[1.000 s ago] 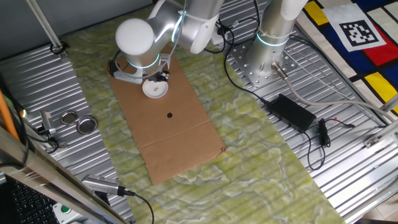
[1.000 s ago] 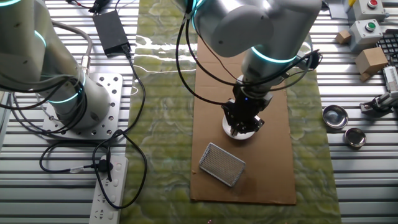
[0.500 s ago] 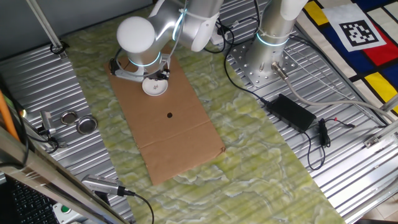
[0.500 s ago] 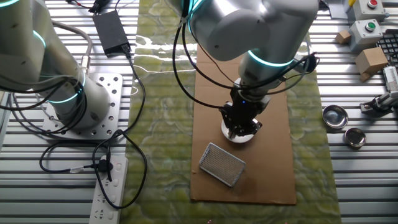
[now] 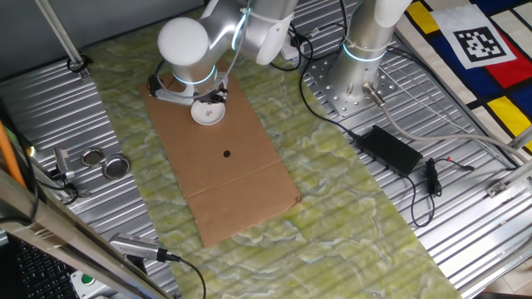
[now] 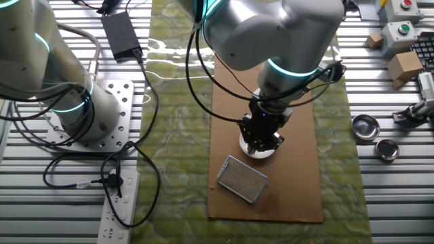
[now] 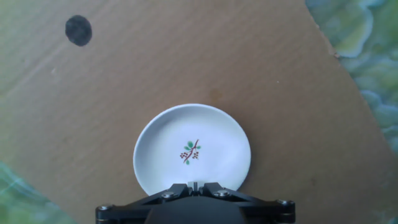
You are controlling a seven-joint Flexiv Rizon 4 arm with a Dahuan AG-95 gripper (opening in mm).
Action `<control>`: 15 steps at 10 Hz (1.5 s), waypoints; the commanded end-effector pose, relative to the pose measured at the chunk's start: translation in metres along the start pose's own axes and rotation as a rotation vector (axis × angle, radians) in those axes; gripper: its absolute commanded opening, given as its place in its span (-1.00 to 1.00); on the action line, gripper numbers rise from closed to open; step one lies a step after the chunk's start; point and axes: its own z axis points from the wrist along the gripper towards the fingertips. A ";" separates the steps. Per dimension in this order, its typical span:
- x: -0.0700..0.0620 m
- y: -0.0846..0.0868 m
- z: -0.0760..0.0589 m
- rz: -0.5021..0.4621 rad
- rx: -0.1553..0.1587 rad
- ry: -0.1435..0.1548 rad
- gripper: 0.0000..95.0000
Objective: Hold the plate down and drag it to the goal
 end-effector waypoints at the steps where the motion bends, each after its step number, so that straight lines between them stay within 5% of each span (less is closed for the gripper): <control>1: 0.003 0.000 0.001 -0.005 0.000 -0.001 -1.00; 15: 0.024 -0.001 0.008 -0.038 0.011 -0.005 -1.00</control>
